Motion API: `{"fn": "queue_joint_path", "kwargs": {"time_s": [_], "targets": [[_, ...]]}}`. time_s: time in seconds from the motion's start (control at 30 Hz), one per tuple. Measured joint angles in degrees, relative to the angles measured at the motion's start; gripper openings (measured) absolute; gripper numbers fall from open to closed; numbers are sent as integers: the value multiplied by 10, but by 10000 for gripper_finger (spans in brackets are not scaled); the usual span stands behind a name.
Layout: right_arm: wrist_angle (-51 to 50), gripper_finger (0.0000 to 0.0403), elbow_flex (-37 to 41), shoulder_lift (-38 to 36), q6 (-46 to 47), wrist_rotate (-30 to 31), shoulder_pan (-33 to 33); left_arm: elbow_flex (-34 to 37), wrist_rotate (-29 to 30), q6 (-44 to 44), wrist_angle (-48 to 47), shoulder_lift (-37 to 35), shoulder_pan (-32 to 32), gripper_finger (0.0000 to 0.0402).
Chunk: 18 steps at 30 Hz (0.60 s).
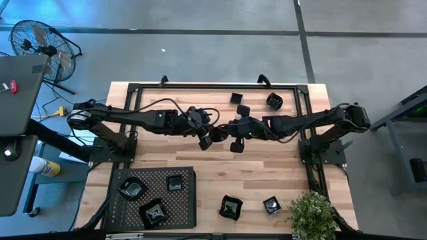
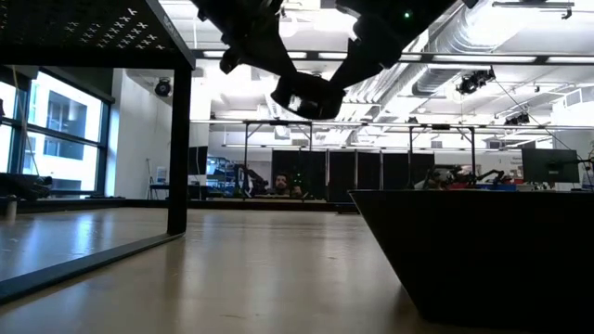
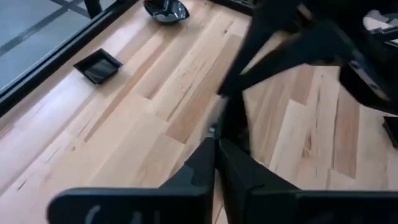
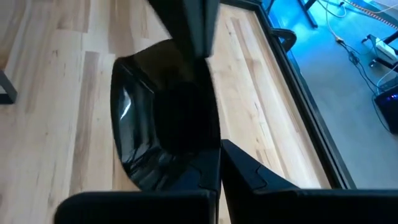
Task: Pick & Place Mini shaped plates
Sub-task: Stack the leaf-shaped plate on top of the leaf-shaped plate on the shelf
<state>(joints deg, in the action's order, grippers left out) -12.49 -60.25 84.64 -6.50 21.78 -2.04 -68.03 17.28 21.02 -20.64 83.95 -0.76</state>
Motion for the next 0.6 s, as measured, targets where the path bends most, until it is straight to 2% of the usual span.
{"fn": "queue_joint_path", "kwargs": {"time_s": [0.2,0.47,0.6], "targets": [[6,2,0,0,0,-3,0,0,-10,4,-14,0,0,20],[11,1,0,0,0,-7,0,0,-13,17,-29,0,0,13],[12,1,0,0,0,-7,0,0,-22,26,-31,0,0,31]]}}
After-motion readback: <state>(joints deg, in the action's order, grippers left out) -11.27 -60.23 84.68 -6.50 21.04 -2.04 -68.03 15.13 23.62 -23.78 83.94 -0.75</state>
